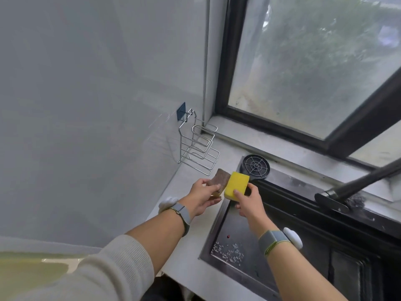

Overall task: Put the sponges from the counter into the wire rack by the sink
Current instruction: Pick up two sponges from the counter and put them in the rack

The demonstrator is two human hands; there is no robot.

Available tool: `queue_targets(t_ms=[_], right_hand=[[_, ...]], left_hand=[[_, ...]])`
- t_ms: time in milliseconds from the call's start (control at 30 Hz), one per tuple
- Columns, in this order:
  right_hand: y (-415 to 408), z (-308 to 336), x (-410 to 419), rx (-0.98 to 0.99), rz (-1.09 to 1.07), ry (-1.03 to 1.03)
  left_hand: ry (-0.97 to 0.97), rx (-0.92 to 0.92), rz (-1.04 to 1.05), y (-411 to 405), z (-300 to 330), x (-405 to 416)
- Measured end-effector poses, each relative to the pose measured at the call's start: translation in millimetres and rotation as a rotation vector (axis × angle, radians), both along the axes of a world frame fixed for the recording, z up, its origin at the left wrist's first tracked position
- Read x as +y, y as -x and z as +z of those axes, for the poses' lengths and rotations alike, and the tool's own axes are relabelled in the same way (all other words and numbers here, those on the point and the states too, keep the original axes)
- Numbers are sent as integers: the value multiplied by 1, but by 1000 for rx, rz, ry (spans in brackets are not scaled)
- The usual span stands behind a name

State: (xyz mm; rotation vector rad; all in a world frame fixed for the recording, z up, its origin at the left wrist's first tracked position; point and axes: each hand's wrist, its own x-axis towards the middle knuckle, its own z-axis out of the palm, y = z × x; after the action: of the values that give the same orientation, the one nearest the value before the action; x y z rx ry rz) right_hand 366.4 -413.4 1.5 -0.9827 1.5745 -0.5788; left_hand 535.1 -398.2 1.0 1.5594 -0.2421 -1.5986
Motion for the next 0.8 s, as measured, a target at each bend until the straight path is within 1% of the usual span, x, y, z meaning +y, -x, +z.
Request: queue_targets(t_ms=[200,267,333,467,533,700,800], right_hand=[[-14,-23,-41,11,-26,-38],[-20,-31,-53,36,-41,-38],[-24,-37,-64,44,-48,-35],[-28,-44,-82,31,-42,-17],[-30,-49,-91,21,-45,-18],[-32,-56,-104,-33,-50,-2],[-34,-60,-109,-73,-59,-9]], left_hand=[[-109,-50,150,-16,-23,-32],[-100,-40,198,-19,-28,-36],[-77,-69,217,-19,-33,-37],[-43,-229,204,-15,-39,-38],[-33,-279,237,-15,-41,-42],[20,-308,250,-14,-43,-48],[46,-319,322,-15,-44,-48]])
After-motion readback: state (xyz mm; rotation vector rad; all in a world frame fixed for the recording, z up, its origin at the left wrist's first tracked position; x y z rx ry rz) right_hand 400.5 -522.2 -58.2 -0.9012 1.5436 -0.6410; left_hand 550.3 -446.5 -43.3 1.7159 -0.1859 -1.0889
